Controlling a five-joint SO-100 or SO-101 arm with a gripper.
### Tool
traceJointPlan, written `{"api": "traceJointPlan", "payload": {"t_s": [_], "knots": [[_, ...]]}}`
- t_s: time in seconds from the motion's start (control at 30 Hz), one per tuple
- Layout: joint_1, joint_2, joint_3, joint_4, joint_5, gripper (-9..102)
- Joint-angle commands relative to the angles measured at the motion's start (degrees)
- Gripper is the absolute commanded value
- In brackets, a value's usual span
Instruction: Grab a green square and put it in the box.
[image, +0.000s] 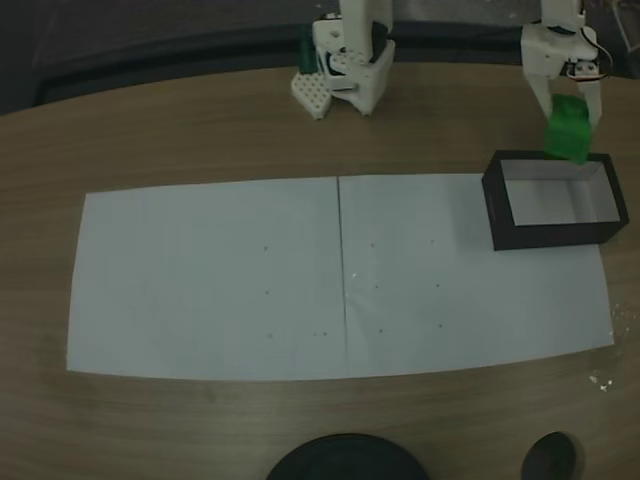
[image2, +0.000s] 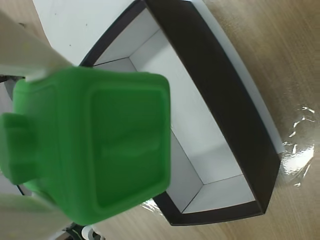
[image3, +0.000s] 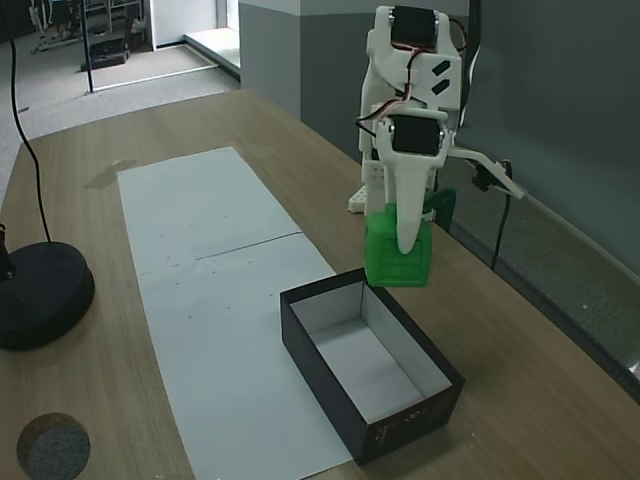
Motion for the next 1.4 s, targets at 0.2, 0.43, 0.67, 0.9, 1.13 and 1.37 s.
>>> {"api": "traceJointPlan", "payload": {"t_s": [0.2, 0.43, 0.67, 0.9, 1.13, 1.37], "knots": [[0.5, 1.0, -1.5, -1.3, -0.4, 13], [4.5, 1.0, -1.4, -1.8, -0.4, 13], [4.6, 1.1, -1.5, -1.8, -0.3, 13], [4.7, 1.4, -1.5, -1.3, 0.2, 29], [4.7, 1.9, -1.6, -1.1, -0.3, 31], [14.2, 14.2, -2.8, 2.5, -0.4, 2]]}}
